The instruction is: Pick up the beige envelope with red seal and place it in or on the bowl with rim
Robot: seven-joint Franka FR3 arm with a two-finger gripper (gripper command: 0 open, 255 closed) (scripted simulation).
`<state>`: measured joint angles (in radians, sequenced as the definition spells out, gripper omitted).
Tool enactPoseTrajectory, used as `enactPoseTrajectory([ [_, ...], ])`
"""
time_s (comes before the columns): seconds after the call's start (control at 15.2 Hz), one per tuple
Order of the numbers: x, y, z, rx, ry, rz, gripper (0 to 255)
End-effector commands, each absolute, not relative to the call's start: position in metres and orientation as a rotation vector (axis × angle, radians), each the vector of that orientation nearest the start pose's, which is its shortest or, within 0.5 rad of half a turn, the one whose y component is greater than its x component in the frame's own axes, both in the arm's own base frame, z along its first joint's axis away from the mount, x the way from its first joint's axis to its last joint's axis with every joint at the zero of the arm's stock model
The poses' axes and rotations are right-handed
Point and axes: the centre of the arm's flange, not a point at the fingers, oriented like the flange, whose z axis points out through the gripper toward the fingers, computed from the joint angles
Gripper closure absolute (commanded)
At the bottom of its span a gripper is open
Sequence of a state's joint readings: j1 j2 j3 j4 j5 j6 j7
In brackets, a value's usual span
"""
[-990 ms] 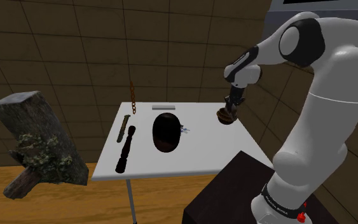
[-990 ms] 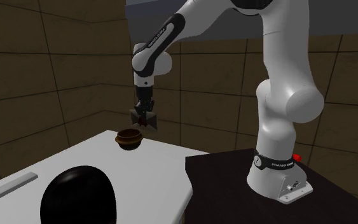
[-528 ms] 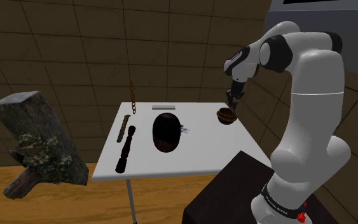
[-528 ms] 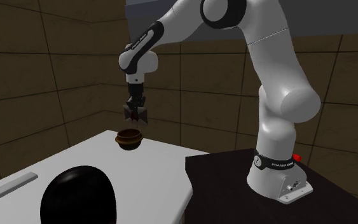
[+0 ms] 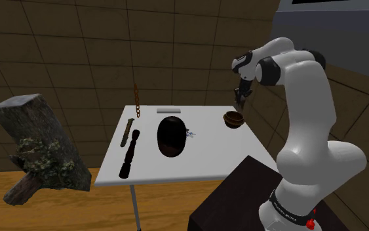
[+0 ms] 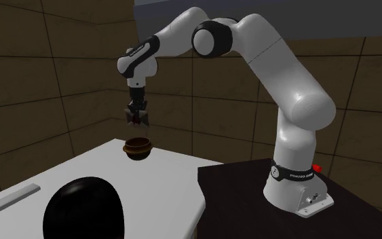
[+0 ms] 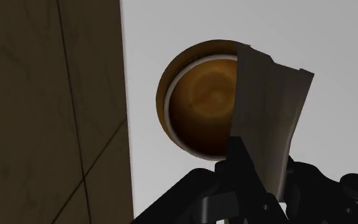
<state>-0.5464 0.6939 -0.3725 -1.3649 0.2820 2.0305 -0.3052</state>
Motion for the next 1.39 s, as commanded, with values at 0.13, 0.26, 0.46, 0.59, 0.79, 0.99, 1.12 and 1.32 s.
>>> enactPoseTrajectory([
  [0.13,0.502,-0.535,0.310,-2.970,1.008,-0.044,255],
  [0.26,0.502,-0.535,0.299,-2.970,1.008,-0.044,255],
  [0.46,0.502,-0.535,0.284,-2.970,1.008,-0.044,255],
  [0.59,0.502,-0.535,0.273,-2.970,1.008,-0.044,255],
  [0.79,0.502,-0.535,0.257,-2.970,1.008,-0.044,255],
  [0.99,0.502,-0.535,0.250,-2.970,1.008,-0.044,255],
  [1.12,0.502,-0.535,0.250,-2.970,1.008,-0.044,255],
  [1.32,0.502,-0.535,0.250,-2.970,1.008,-0.044,255],
])
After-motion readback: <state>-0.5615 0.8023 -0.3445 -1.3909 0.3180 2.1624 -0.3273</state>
